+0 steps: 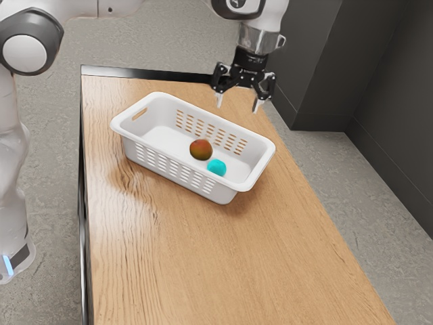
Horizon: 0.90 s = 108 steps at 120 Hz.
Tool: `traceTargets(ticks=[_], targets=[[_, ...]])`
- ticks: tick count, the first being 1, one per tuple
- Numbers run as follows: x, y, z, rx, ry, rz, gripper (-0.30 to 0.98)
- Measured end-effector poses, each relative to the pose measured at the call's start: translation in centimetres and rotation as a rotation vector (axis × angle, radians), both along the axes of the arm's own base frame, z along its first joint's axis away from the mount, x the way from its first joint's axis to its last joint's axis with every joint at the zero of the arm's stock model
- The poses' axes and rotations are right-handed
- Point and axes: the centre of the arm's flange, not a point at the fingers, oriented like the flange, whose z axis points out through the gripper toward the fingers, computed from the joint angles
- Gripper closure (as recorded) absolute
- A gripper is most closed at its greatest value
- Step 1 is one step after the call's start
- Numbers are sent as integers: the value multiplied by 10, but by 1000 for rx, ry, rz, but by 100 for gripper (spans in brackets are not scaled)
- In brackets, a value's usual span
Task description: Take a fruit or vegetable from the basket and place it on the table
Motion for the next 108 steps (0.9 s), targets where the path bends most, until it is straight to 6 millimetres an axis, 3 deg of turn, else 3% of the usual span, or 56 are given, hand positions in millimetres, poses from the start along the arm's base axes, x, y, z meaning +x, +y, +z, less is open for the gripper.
traceTargets(ticks=[30, 42, 56, 82, 90, 108], targets=[[6, 8, 4, 5, -25, 321, 0], [2, 10, 13, 0, -46, 341, 0], [3, 17, 12, 14, -71, 138, 0], [3, 32, 8, 20, -115, -405, 0], [-1, 36, -3, 9, -117, -575, 0], [-45, 40, -53, -18, -169, -932, 0]])
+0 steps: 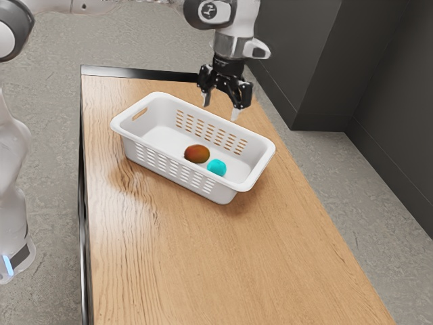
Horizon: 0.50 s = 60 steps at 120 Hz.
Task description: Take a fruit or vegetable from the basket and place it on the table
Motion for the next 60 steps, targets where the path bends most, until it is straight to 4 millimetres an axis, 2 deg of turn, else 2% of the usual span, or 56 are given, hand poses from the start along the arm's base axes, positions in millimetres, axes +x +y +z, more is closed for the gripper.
traceTargets(ticks=[27, 46, 54, 60], targets=[[-7, 28, -70, 23, -73, -331, 0], [-17, 60, -99, 25, -98, -456, 0], [-16, 62, -104, 31, -109, -520, 0], [-13, 56, -105, 40, -126, -579, 0]])
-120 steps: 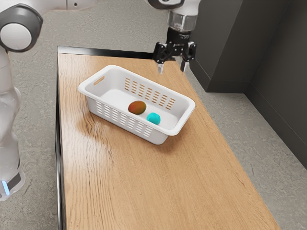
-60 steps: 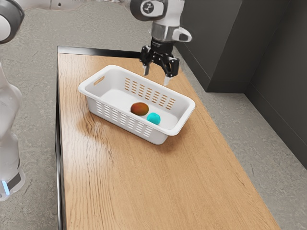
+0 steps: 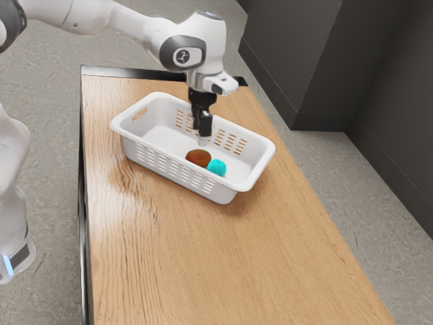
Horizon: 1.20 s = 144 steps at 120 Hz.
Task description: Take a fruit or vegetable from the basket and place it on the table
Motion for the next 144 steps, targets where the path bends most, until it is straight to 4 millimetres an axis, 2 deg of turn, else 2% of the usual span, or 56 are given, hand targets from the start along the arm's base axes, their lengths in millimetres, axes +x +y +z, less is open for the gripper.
traceTargets(ticks=[14, 36, 76, 106, 144], targets=[[7, -6, -11, 11, -12, -99, 1], [2, -2, -37, -2, -4, -191, 1], [8, 0, -51, 10, -26, -311, 1], [1, 6, -66, -4, -16, -353, 1], [9, 4, -79, 12, -13, -404, 1]])
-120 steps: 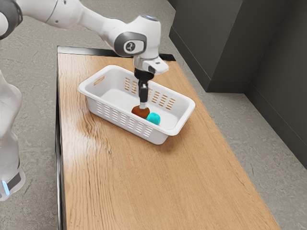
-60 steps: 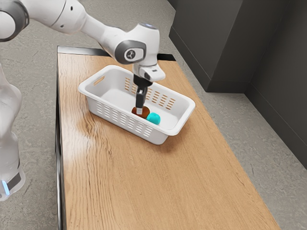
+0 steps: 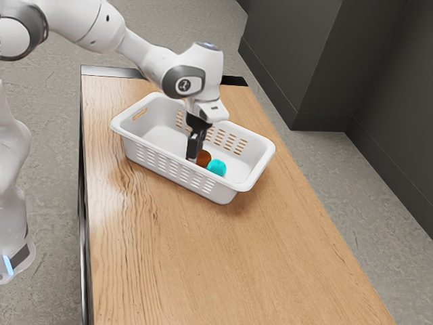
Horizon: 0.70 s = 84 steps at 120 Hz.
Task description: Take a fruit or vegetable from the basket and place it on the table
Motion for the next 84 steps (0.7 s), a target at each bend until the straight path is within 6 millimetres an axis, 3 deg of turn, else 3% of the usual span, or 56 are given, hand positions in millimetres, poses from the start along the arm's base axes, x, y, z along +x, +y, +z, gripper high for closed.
traceTargets(ticks=[29, 59, 78, 84], targets=[[5, 0, -9, 2, 1, -17, 2], [8, 1, -4, -29, -38, 8, 37], [11, 4, 3, -21, -76, 23, 39], [15, 5, 15, -17, -105, 27, 39]])
